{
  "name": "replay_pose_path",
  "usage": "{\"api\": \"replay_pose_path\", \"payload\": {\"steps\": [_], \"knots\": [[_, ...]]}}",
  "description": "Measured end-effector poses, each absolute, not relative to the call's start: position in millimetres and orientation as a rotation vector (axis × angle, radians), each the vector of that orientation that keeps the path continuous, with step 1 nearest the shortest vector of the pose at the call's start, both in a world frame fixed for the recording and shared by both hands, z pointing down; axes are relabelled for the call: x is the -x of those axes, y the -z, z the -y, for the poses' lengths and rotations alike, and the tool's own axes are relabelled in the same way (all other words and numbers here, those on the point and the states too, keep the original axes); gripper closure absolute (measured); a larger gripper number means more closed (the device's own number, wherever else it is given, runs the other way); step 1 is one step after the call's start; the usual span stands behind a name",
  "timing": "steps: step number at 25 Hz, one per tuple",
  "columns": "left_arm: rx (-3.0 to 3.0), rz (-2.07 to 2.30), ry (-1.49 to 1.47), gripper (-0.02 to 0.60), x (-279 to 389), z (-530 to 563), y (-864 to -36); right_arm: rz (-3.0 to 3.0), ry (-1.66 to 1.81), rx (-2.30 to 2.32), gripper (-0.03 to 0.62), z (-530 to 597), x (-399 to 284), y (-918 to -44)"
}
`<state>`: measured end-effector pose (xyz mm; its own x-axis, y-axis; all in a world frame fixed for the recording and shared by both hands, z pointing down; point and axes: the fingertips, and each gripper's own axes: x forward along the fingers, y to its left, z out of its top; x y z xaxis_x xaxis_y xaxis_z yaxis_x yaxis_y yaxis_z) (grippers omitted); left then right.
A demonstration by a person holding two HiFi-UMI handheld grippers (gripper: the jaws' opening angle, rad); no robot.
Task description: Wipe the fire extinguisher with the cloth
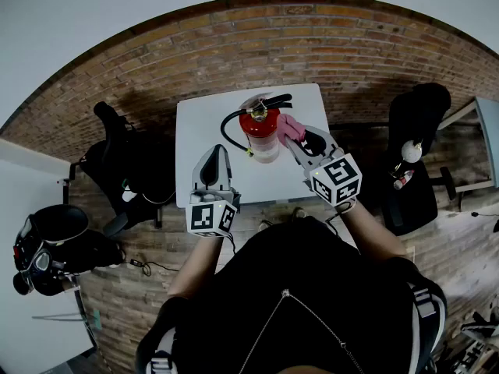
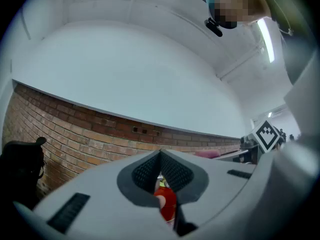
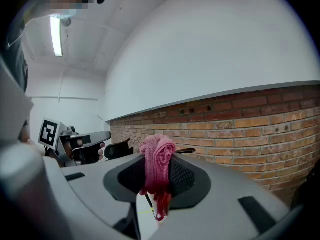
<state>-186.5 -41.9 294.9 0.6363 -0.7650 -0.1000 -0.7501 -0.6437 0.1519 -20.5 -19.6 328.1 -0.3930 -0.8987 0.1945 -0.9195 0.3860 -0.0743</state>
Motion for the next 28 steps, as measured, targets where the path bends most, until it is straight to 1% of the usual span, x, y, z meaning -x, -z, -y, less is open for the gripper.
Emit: {"api": "replay_pose_path", "payload": {"steps": [7,16,22,28], "knots": [[-2.768,1.230,0.239,0.572,194,40,-304,2.492,-0.260,-1.704,0.477,15,30,-333],[-2.778,1.181,0.231,0.572,188,29,-312,2.461,-0.288,-1.772,0.477,4,18,-338],[-2.763,1.214,0.209,0.572,170,36,-318,2.499,-0.311,-1.756,0.477,15,-10,-342],[-2.727,1.305,0.199,0.572,131,49,-319,2.546,-0.435,-1.658,0.477,38,-60,-359]]}}
